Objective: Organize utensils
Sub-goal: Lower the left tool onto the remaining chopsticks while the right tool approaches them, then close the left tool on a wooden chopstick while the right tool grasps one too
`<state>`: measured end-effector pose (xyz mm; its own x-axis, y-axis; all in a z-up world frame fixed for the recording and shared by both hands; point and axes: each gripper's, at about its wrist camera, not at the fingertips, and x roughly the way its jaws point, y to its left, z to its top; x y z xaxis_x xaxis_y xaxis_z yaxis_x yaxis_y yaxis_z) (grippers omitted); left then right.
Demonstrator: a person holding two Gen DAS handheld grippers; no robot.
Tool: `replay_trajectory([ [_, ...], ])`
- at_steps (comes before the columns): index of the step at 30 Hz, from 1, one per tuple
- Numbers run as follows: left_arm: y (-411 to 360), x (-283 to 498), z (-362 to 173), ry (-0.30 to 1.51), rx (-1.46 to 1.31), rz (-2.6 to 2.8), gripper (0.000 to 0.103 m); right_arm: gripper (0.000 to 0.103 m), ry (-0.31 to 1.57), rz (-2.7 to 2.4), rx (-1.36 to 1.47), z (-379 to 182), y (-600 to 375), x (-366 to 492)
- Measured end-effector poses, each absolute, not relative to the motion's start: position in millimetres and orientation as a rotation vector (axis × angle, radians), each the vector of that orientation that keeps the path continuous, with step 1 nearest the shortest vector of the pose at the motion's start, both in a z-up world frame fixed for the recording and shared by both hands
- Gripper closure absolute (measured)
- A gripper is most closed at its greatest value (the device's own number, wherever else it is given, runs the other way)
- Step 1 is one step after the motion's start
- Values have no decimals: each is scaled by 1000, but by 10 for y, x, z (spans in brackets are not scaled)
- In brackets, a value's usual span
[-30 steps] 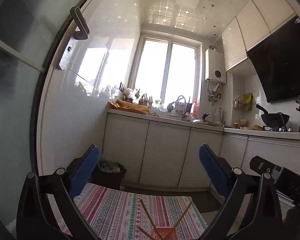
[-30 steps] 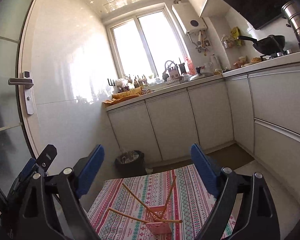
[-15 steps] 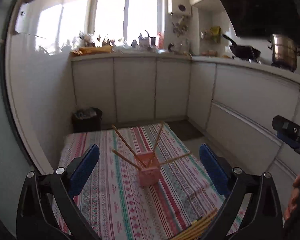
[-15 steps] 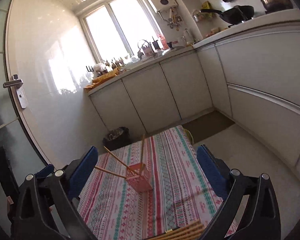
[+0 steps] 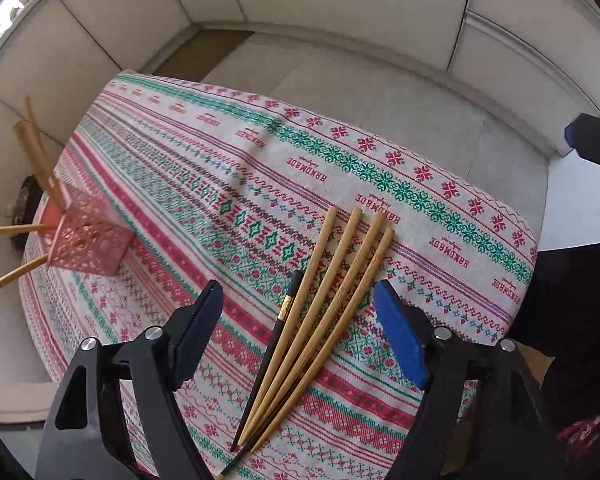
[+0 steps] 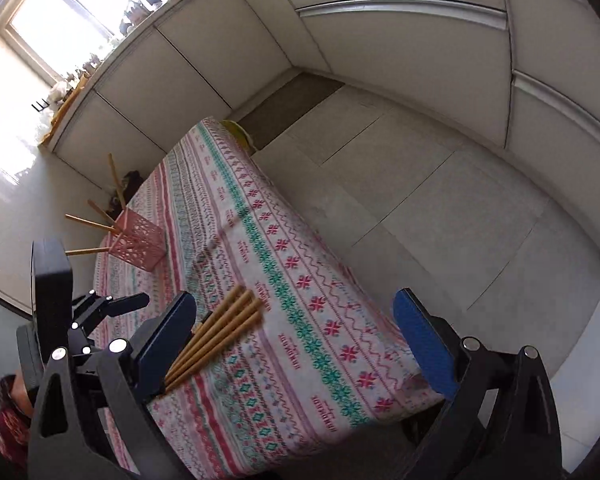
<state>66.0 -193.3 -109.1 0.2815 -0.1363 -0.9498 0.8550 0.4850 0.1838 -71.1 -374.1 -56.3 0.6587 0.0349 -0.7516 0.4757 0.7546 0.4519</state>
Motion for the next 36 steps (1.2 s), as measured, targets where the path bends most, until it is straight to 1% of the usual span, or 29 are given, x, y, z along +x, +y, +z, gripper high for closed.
replay_trajectory([
  [2, -2043, 769, -1202, 1102, 862, -780, 37, 7, 813, -277, 655, -578, -3751, -726],
  [4, -2116, 884, -1293, 1141, 879, -803, 46, 7, 817, -285, 662, -620, -3791, -700],
  [6, -2195, 939, -1379, 1175, 905, -841, 52, 7, 830, -277, 704, -675, -3855, -681],
  [7, -2228, 955, -1415, 1188, 922, -858, 53, 7, 839, -273, 726, -706, -3879, -660],
  [9, -2280, 964, -1501, 1202, 964, -885, 54, 7, 863, -261, 759, -763, -3906, -602],
  [11, -2319, 974, -1524, 1203, 979, -920, 52, 7, 879, -233, 787, -805, -3901, -554],
  [14, -2369, 1012, -1538, 1211, 1001, -960, 52, 7, 891, -218, 778, -813, -3826, -491],
  [17, -2395, 1043, -1641, 1287, 1022, -996, 54, 7, 907, -207, 801, -857, -3793, -451],
  [20, -2374, 1161, -1599, 1325, 956, -1031, 54, 7, 924, -210, 843, -910, -3814, -442],
  [23, -2312, 1168, -1540, 1310, 933, -1023, 55, 7, 948, -211, 866, -963, -3809, -419],
  [25, -2259, 1224, -1491, 1326, 839, -989, 57, 7, 962, -205, 874, -988, -3791, -399],
  [27, -2171, 1225, -1463, 1349, 754, -1007, 57, 7, 968, -206, 878, -1002, -3771, -389],
  [32, -2051, 1144, -1205, 1278, 724, -1020, 58, 7, 972, -220, 876, -1009, -3763, -392],
  [33, -2049, 1149, -1166, 1273, 725, -1014, 68, 7, 973, -220, 881, -1018, -3773, -397],
  [34, -2058, 1144, -1149, 1274, 741, -1010, 83, 7, 975, -218, 884, -1021, -3770, -397],
  [35, -2066, 1136, -1157, 1269, 772, -997, 87, 7, 979, -216, 885, -1025, -3772, -392],
  [36, -2073, 1126, -1181, 1265, 808, -982, 90, 7, 982, -214, 886, -1033, -3776, -389],
])
